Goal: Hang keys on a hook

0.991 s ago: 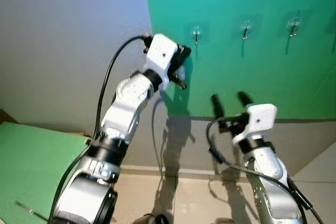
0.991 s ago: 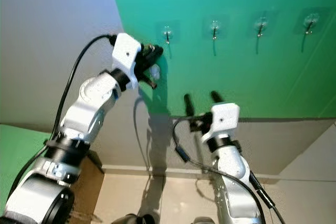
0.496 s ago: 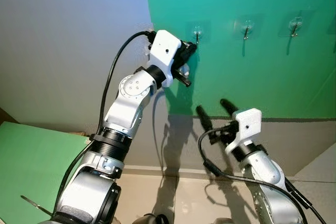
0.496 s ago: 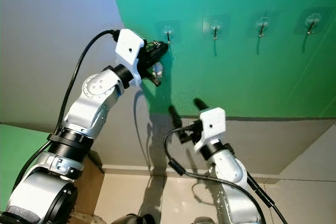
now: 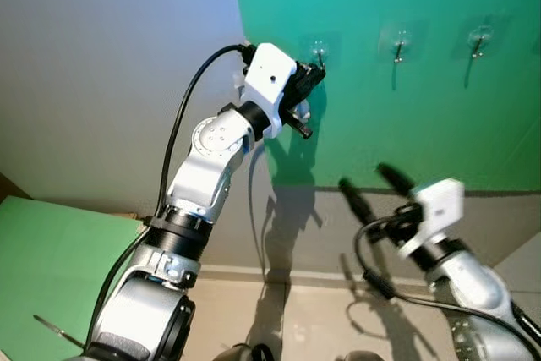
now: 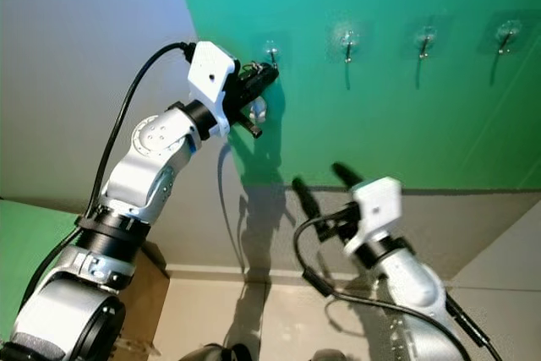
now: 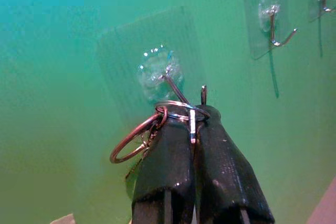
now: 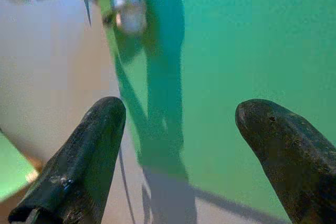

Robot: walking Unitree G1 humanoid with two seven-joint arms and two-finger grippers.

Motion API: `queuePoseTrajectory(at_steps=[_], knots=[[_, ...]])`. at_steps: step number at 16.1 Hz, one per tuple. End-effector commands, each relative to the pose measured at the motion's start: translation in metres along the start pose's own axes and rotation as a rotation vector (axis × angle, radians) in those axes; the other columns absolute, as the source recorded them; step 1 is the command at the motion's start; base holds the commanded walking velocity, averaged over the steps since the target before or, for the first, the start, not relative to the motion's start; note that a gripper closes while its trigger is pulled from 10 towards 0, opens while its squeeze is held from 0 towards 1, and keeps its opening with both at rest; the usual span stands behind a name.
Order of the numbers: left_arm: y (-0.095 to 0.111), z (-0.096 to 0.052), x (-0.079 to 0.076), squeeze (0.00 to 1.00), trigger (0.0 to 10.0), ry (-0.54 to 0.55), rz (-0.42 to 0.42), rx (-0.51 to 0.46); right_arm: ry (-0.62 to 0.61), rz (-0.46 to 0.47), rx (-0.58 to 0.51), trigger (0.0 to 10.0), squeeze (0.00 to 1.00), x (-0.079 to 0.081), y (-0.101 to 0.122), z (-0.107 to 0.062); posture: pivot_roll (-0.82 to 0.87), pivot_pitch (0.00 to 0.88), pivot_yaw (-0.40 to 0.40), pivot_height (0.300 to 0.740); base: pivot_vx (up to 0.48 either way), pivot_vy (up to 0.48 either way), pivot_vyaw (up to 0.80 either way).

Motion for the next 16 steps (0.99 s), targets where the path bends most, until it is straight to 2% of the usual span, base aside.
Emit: queuePoseTrajectory(at_steps=[1, 4, 7, 10, 13, 16], knots=[[0.01, -0.001, -0.001, 0.0, 0.0, -0.015, 0.016, -0.034, 0.01, 0.018, -0.033, 10.0, 0.0, 0.004, 0.004, 0.0, -0.3, 0.053, 0.168, 0.74, 0.0, 0.0, 0.0], [0.016, -0.007, 0.001, 0.0, 0.0, -0.024, 0.032, -0.031, -0.003, 0.025, -0.032, 10.0, 0.0, 0.005, 0.001, -0.002, -0.31, 0.046, 0.177, 0.74, 0.0, 0.0, 0.0], [-0.008, -0.027, 0.016, 0.0, 0.0, 0.028, 0.035, 0.067, -0.012, 0.035, -0.008, 10.0, 0.0, 0.003, -0.009, -0.009, -0.3, 0.041, 0.172, 0.74, 0.0, 0.0, 0.0], [-0.023, -0.047, 0.036, 0.0, 0.0, 0.096, 0.051, 0.139, -0.02, 0.022, 0.008, 10.0, 0.0, 0.002, -0.015, -0.011, -0.29, 0.036, 0.16, 0.74, 0.0, 0.0, 0.0], [-0.015, -0.047, 0.038, 0.0, 0.0, 0.097, 0.057, 0.116, -0.02, 0.027, -0.004, 10.0, 0.0, 0.005, -0.015, -0.008, -0.29, 0.035, 0.157, 0.74, 0.0, 0.0, 0.0], [-0.003, -0.033, 0.03, 0.0, 0.0, 0.068, 0.041, 0.057, -0.015, 0.032, -0.033, 10.0, 0.0, 0.01, -0.013, -0.006, -0.29, 0.041, 0.157, 0.74, 0.0, 0.0, 0.0]])
Point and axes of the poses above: a point about 5 cm out from each wrist's last joint towards the gripper, its own z axis pointing out of the wrist towards the gripper, its own y axis along the axis of the wrist's last joint, x = y × z, the point moved 1 cm from there along z, pointing out of the wrist towards the gripper, and after that the axes turned 9 degrees about z, right-handed, at the moved point
